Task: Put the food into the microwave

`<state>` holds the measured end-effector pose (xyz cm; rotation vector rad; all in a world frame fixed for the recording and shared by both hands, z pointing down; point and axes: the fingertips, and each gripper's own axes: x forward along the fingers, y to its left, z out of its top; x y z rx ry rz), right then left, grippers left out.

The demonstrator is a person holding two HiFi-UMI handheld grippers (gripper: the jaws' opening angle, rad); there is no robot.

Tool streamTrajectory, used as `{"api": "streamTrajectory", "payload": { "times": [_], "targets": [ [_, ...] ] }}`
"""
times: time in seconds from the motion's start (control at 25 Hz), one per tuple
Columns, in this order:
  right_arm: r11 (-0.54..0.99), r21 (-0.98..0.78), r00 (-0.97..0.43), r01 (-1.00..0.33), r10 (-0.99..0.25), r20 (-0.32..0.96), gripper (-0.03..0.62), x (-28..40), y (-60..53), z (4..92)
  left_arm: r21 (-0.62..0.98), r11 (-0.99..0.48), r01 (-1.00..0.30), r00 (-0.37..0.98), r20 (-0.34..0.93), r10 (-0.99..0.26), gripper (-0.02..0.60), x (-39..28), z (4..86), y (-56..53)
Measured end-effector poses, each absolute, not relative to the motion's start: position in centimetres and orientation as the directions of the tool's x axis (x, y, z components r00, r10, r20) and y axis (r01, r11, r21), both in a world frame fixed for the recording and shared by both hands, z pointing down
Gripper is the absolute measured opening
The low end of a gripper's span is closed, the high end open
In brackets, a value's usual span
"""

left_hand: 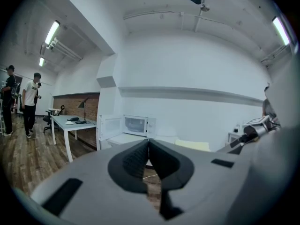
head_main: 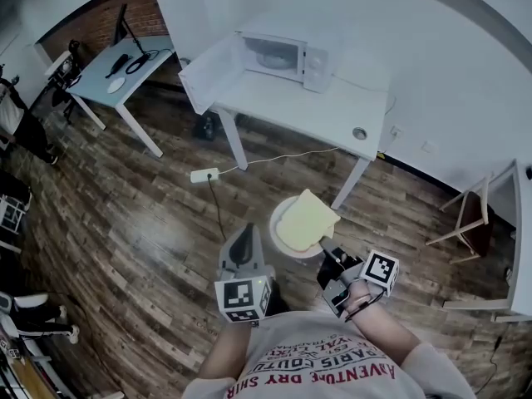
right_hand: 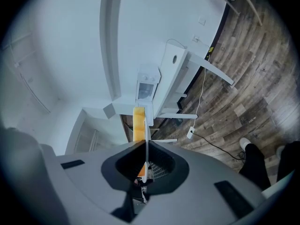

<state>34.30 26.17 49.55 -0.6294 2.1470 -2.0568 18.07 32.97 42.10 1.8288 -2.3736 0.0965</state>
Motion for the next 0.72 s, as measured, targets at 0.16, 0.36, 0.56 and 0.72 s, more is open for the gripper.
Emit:
{"api": "streamTrajectory", "payload": {
  "times": [0.16, 0.36, 0.56, 0.72],
  "targets": [
    [0.006, -0.977, -0.900, -0.214, -0.389, 0.195, 0.020, 29.4, 22.1, 48.8, 0.036, 0.242, -0.970, -0.235, 0.136, -0.962, 0.006, 12.4, 41.2, 28.8],
    [0.010, -0.977, -0.886, -0.212, -0.423, 0.188, 0.020, 23.1, 17.4, 47.9, 0.030, 0.202, -0.979, -0.198, 0.109, -0.974, 0.006, 5.7, 39.5, 23.4],
    [-0.011, -0.979, -0.878, -0.203, -0.441, 0.187, 0.020, 18.3, 13.6, 47.8, 0.023, 0.179, -0.984, -0.176, 0.094, -0.980, 0.006, 0.9, 38.7, 19.0],
    [-0.033, -0.977, -0.879, -0.210, -0.432, 0.203, 0.020, 15.7, 10.5, 48.3, 0.050, 0.190, -0.981, -0.182, 0.129, -0.975, 0.006, -1.5, 40.1, 16.2]
  ]
}}
